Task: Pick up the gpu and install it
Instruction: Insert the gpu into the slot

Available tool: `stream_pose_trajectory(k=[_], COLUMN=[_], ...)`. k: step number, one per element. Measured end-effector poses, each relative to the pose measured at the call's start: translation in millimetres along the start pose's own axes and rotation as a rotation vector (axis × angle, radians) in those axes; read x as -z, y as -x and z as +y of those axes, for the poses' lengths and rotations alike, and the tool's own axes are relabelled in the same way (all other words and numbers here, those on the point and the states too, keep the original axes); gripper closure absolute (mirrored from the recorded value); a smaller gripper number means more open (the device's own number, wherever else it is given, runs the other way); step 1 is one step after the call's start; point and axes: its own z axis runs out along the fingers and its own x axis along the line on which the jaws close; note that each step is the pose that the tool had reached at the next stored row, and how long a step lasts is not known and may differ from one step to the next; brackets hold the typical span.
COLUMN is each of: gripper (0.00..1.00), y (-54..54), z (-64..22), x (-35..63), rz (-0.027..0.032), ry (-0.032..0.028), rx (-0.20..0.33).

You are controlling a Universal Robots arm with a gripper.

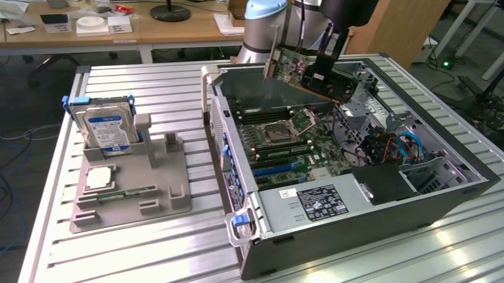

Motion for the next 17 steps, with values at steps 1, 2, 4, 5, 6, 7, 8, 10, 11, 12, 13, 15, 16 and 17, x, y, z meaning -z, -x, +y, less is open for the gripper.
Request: stream_pose_trajectory(k=[1,2,4,5,6,7,8,10,11,12,13,15,16,17], gripper=[0.72,0.72,0.72,0.72,0.72,0.72,0.72,0.72,0.72,0.72,0.72,0.72,0.72,0.72], y=[0.0,-0.1,0.0,-0.1,-0.1,-0.1,0.0,0.0,0.0,0.0,0.0,-0.1,-0.1,-0.1], z=[0.0,0.0,-0.1,-0.1,-0.1,-0.1,-0.1,-0.1,-0.1,-0.1,-0.2,-0.2,-0.2,-0.3], x=[-0.2,-0.5,-1.2,-1.3,-1.3,-1.3,-1.5,-1.7,-1.8,-2.4,-3.0,-4.6,-5.3,-6.0], rz=[0.0009,0.0019,0.0034,0.004,0.0041,0.003,-0.0004,-0.0111,-0.0162,-0.0181,-0.0181,-0.017,-0.0165,-0.0159], ry=[0.0002,0.0005,0.0011,0.001,0.0003,-0.002,-0.0073,-0.0239,-0.032,-0.0347,-0.0347,-0.0338,-0.0333,-0.0327], rx=[0.017,0.035,0.073,0.09,0.106,0.122,0.134,0.156,0.167,0.182,0.2,0.236,0.254,0.272])
